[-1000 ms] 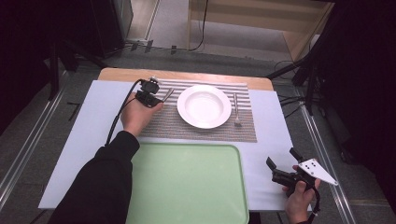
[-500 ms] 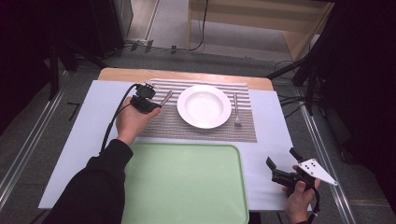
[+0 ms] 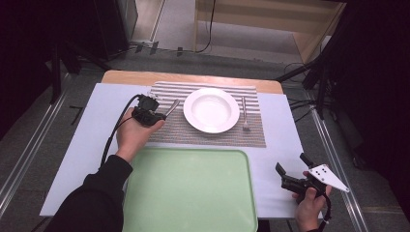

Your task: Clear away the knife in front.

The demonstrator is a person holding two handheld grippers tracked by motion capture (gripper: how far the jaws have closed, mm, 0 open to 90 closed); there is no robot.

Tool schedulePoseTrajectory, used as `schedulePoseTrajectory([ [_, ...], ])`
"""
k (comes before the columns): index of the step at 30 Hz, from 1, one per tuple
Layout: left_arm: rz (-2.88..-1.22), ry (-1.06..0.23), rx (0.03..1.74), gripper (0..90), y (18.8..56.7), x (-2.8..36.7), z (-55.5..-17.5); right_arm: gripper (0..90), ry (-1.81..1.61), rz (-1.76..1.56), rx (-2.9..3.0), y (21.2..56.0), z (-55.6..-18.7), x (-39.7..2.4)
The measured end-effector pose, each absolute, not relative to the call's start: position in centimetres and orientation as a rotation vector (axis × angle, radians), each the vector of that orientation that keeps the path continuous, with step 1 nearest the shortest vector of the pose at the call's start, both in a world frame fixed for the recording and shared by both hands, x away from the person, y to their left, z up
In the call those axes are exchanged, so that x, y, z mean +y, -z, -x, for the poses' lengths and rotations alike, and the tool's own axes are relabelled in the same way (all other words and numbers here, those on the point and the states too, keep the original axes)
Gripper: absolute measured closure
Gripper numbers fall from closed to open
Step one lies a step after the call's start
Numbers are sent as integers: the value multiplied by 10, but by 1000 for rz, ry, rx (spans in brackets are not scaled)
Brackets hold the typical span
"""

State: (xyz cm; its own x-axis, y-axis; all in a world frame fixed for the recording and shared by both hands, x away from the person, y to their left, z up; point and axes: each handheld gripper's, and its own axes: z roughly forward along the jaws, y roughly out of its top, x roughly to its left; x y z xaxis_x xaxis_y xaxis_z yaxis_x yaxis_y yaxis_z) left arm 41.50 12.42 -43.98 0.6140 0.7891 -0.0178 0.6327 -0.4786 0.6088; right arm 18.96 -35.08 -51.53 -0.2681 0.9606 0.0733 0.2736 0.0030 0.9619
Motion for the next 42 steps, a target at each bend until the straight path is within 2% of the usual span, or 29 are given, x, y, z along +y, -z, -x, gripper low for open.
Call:
schedulePoseTrajectory([
  [42, -2195, -350, 972, 793, 425, 143, -310, 0, -1298, -1273, 1605, 515, -190, -352],
])
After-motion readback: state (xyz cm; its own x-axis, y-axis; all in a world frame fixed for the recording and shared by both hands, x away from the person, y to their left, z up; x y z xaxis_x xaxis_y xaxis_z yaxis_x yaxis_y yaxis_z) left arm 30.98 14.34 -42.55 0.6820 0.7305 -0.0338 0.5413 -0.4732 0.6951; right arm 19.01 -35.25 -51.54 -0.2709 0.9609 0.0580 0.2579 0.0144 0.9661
